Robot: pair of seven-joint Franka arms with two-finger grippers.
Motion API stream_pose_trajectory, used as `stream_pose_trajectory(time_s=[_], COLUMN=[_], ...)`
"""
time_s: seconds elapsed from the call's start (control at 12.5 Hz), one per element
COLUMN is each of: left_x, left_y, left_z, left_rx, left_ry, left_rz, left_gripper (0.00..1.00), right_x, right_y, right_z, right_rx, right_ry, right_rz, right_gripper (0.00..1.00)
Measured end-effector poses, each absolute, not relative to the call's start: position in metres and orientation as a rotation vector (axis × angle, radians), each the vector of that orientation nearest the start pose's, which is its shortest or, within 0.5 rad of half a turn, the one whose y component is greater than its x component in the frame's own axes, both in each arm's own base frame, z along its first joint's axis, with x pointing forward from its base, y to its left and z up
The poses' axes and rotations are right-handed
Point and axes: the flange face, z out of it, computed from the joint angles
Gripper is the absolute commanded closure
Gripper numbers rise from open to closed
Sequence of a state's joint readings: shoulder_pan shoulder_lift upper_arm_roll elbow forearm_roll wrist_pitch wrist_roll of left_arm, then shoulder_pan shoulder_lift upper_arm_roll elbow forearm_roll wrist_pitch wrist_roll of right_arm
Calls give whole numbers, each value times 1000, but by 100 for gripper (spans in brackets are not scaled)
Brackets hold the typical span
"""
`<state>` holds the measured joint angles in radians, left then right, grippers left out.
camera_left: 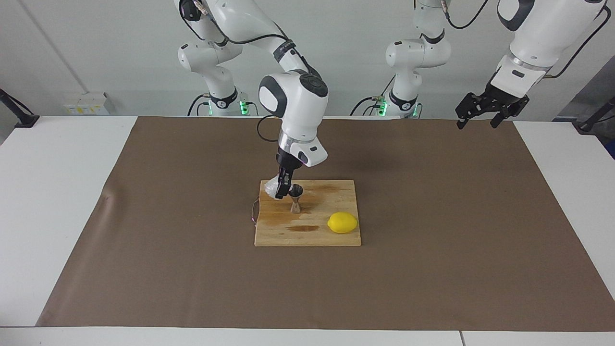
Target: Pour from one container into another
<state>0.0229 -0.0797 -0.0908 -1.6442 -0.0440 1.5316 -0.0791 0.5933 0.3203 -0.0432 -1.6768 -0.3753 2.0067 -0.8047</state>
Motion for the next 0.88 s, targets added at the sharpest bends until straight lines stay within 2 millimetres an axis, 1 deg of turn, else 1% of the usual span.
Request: stream_pose_trajectory(time_s=[0.24, 0.48, 0.64, 0.88], left_x=[523, 523, 523, 523], left_y=[-42, -42, -42, -42], left_z=[630, 630, 630, 630], left_rx=[-3175, -3175, -3175, -3175], left_ry=[-17, -17, -17, -17], left_rz=[57, 57, 57, 57], left_gripper=[0, 0, 0, 0], right_x=[567, 569, 573, 576], right_y=[325, 327, 330, 330], right_z=[422, 425, 437, 449], right_rx=[-2570, -2645, -2673, -2672], right_ry=[-2368, -2286, -2243, -2142], right_rz=[42, -15, -84, -149], right_gripper=[63, 63, 63, 63])
